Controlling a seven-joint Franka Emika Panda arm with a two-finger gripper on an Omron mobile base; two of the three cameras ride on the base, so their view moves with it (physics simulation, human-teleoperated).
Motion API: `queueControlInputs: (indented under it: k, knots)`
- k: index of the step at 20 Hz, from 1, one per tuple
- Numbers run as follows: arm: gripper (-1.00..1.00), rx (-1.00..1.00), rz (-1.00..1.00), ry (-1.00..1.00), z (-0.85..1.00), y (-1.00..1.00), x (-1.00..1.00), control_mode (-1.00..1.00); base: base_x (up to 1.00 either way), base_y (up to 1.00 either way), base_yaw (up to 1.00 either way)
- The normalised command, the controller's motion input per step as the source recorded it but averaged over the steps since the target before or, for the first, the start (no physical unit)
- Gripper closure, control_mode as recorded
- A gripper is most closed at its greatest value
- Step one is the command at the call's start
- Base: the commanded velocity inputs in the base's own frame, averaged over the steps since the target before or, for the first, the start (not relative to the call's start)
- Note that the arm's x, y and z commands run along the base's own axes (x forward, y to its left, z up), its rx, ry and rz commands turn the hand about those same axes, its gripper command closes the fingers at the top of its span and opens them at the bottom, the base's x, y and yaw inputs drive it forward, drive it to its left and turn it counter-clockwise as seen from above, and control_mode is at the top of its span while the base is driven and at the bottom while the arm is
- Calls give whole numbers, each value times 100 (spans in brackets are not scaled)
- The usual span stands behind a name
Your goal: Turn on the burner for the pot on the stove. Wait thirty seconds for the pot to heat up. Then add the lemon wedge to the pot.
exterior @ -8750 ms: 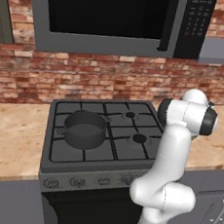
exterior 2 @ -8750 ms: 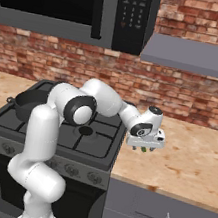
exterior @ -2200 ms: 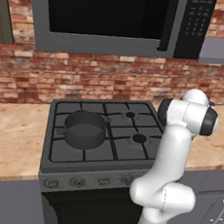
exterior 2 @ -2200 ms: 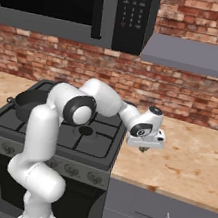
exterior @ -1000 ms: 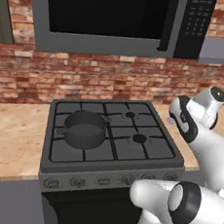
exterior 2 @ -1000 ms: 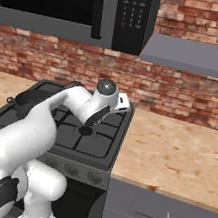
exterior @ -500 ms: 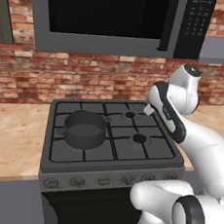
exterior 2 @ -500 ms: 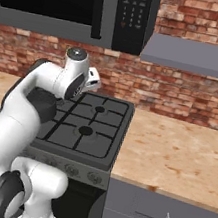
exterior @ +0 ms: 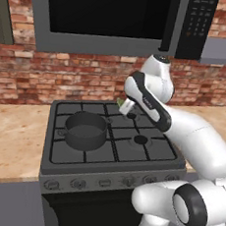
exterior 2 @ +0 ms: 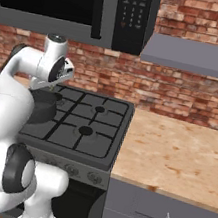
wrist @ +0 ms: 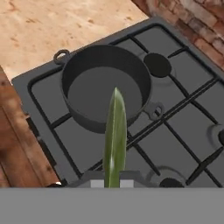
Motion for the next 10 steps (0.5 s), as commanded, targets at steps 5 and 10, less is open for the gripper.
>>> queueControlInputs:
  k: [5,10]
  knots:
    - [100,-1,15,0,-49,99,0,-100,0,0,0]
    - [100,-3,7,0,-68,74,1,-100,0,0,0]
